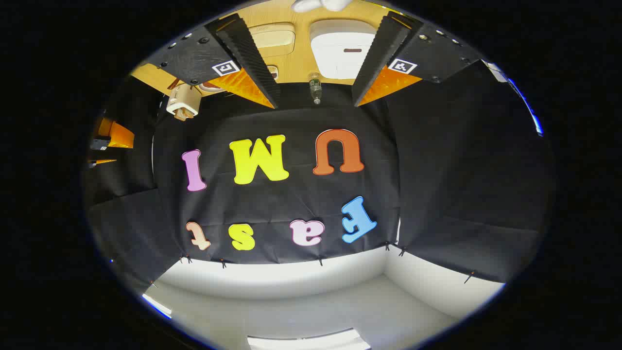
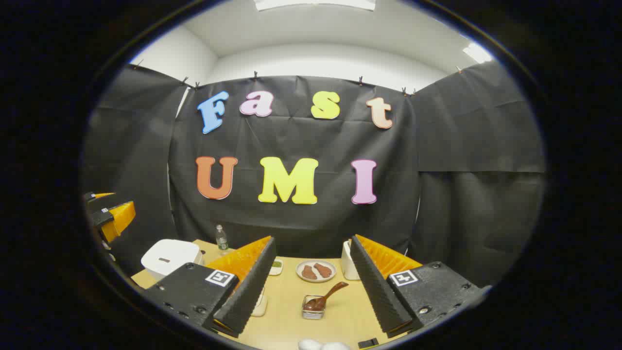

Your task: Close the left gripper, press the button to open the rice cooker; take a wooden spoon from the chopstick holder with the right hand, scoop a spoonful of rice and pour it into the rice cooker, then put the wooden spoon back into the chopstick holder.

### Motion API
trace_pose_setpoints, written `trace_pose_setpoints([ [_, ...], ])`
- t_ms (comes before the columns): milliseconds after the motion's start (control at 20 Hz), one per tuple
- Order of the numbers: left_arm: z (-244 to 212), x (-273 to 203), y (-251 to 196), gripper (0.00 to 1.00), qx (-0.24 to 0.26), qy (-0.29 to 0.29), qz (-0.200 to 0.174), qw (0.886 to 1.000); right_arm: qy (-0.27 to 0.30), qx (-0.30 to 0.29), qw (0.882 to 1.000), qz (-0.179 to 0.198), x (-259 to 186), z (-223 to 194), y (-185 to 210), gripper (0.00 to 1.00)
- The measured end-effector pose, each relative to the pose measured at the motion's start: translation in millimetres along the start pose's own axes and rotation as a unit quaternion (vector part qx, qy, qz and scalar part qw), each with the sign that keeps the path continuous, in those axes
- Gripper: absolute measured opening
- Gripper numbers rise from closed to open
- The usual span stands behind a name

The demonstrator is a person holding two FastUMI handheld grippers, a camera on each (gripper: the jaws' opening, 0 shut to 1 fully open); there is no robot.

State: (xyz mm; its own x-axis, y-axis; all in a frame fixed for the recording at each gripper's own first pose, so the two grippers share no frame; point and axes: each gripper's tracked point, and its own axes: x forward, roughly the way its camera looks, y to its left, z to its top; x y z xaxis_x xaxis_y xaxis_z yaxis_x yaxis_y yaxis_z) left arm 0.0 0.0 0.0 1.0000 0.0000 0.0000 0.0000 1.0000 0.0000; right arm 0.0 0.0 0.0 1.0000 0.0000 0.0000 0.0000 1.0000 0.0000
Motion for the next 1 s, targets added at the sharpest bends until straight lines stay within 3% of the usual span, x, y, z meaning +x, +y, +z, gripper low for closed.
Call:
trace_pose_setpoints([
  [750,-6,5,3,0.95,0.000,0.005,0.005,1.000,-0.003,-0.010,1.000,-0.002,1,1,4,1.00],
  [900,-11,6,-1,0.95,-0.005,0.014,-0.008,1.000,0.000,-0.013,1.000,-0.003,1,0,4,1.00],
  [1000,-16,8,-5,0.87,-0.009,0.027,-0.022,0.999,0.001,-0.014,1.000,-0.003,1,0,5,1.00],
])
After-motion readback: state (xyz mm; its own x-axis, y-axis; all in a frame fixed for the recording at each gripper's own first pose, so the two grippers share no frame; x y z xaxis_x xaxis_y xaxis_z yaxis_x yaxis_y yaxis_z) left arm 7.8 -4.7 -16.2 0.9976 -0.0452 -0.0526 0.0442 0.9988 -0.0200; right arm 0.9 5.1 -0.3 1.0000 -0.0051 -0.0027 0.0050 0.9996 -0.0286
